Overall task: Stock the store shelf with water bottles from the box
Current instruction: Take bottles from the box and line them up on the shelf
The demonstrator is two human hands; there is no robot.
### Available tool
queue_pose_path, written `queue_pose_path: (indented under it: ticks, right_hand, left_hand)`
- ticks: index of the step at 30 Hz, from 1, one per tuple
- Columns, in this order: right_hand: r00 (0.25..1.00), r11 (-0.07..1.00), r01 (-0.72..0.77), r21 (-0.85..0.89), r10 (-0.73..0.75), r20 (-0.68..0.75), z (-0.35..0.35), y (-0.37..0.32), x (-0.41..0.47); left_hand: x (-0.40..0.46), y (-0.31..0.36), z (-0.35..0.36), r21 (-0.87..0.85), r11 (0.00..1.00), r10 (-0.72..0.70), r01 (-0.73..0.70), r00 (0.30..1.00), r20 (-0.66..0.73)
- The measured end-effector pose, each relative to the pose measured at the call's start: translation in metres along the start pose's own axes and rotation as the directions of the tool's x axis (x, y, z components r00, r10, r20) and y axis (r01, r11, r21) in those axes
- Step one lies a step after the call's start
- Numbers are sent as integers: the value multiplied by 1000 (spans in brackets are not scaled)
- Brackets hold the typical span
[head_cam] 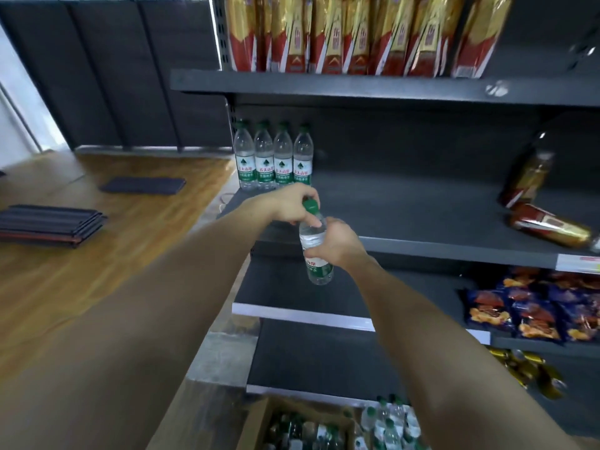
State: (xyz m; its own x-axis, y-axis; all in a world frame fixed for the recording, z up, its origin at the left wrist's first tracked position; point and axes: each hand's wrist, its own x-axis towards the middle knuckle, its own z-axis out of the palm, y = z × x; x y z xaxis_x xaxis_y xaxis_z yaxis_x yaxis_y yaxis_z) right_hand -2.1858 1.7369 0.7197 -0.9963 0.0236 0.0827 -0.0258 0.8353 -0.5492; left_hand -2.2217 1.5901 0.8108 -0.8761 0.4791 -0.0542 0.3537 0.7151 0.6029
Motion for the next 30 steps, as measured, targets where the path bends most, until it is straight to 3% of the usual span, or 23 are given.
queue_pose_path:
  ticks: [4, 8, 14, 20, 27, 30]
  right_hand:
    - [999, 998, -9, 57, 11, -40, -19, 3, 10]
    - [1000, 987, -1, 162, 0, 9, -47, 21, 30]
    - [997, 998, 11, 66, -16, 79, -86, 71, 72]
    - [994, 993, 32, 117, -44, 101, -101, 100, 113]
    - [985, 987, 86, 135, -104, 137, -94, 111, 149]
    - [981, 986, 96, 136, -117, 152, -88, 111, 158]
  left_hand:
    - [21, 23, -8, 112, 994, 18, -9, 997, -75]
    - [45, 44, -22, 167, 986, 29, -3, 988, -150]
    - [88, 64, -41, 227, 970, -1, 85, 938, -346]
    - [128, 51, -28, 286, 935, -81, 209, 912, -401]
    - [156, 41, -20, 240, 921, -181, 306, 883, -432]
    - [160, 34, -20, 134, 943, -221, 304, 876, -429]
